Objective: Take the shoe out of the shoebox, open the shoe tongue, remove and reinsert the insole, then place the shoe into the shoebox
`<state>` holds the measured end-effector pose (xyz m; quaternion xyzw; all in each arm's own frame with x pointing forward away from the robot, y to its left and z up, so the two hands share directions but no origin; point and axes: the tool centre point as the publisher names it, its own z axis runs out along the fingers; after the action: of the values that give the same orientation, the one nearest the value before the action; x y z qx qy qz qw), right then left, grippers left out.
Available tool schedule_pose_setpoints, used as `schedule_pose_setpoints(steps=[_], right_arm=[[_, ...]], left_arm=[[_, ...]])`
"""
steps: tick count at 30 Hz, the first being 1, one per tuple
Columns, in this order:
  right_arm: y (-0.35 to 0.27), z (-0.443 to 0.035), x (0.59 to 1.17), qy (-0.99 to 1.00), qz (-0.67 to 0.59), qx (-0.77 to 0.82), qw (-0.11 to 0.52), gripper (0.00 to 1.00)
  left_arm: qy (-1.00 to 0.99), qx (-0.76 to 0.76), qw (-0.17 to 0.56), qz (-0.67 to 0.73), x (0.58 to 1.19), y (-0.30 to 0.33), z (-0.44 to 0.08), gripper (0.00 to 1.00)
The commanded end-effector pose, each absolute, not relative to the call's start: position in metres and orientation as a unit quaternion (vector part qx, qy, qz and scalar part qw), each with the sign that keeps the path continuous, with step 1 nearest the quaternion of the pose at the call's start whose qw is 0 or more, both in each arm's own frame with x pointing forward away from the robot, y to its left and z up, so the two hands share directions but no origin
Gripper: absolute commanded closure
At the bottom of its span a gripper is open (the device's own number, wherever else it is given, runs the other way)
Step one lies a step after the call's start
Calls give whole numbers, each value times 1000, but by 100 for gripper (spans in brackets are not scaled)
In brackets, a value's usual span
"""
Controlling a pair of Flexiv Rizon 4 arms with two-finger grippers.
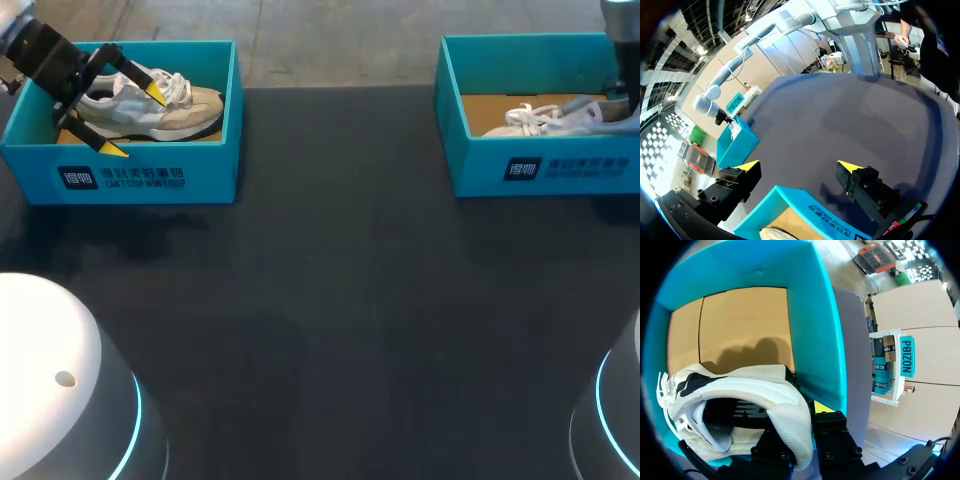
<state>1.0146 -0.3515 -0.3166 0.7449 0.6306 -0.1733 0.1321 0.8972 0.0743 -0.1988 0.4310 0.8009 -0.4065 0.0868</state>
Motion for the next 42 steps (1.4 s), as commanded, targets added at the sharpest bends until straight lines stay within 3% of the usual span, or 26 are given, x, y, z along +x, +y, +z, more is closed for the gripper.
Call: schedule_pose_setpoints(steps=[1, 26, 33, 37, 42], right_arm=[[-353, -321, 1012, 629, -173, 747, 128, 100], [-351, -346, 1020, 622, -179, 753, 123, 100], [-350, -346, 1019, 616, -179, 758, 121, 81], [-350, -344, 1020, 615, -178, 759, 121, 55], [-348, -335, 1016, 618, -177, 756, 123, 49]], left_arm=[[801, 432, 86, -406, 898, 75, -198, 0], [801, 432, 86, -406, 898, 75, -198, 0], [801, 432, 86, -406, 898, 75, -198, 0], [801, 432, 86, -406, 898, 75, -198, 0], [801, 432, 86, -406, 898, 75, -198, 0]])
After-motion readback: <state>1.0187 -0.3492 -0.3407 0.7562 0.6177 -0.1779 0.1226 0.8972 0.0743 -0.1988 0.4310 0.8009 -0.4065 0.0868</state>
